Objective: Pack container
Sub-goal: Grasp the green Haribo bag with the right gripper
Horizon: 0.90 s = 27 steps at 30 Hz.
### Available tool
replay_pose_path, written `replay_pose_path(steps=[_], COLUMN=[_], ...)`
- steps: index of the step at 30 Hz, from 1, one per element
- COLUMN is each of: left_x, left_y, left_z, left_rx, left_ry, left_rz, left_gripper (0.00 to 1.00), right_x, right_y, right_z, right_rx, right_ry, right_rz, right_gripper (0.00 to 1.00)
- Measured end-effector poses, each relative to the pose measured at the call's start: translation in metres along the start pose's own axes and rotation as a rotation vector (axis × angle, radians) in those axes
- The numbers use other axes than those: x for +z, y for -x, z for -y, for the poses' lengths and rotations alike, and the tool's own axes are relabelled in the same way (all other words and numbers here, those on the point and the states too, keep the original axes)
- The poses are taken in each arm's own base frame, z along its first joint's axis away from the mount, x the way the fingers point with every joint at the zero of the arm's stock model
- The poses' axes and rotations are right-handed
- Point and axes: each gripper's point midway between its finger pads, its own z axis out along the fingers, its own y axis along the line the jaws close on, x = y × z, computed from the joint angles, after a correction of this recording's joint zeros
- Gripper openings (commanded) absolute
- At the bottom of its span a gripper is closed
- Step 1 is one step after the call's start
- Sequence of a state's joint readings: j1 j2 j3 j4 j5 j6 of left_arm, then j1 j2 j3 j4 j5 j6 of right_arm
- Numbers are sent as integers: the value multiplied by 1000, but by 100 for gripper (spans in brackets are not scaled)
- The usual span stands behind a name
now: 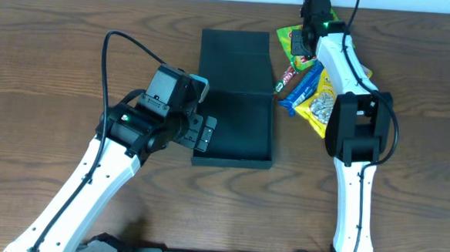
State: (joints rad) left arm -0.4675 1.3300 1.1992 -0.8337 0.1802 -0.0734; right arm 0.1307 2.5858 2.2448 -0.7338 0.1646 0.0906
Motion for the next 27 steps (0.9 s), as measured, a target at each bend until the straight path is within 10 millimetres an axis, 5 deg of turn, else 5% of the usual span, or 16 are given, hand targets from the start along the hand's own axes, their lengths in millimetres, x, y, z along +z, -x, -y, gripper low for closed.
replay_pose_path(steps=[2, 4, 8, 16, 22, 24, 27], left_x=[0, 0, 0, 0, 0, 1, 1], left_y=[0, 0, 0, 1, 4, 5, 6], left_z=[0, 0, 0, 0, 0, 1, 1], left_rx=[3, 4, 8, 20, 28, 29, 29], left_ry=[0, 0, 0, 0, -2, -3, -3], left_rz=[0, 0, 1, 3, 14, 20, 22], left_gripper=[96, 95, 95, 95, 95, 95, 95], right_x=[0, 0, -3, -14, 2, 9, 11], right_y=[0, -1, -1, 25, 10, 7, 5], right_z=[0, 0, -1, -3, -4, -3, -3], right_rx=[0, 5, 2, 14, 5, -3, -12], right_ry=[1, 0, 6, 21, 15, -6, -17], right_rz=[-2, -4, -15, 60, 17, 10, 0], right_gripper=[4, 40, 83, 97, 99, 96, 79])
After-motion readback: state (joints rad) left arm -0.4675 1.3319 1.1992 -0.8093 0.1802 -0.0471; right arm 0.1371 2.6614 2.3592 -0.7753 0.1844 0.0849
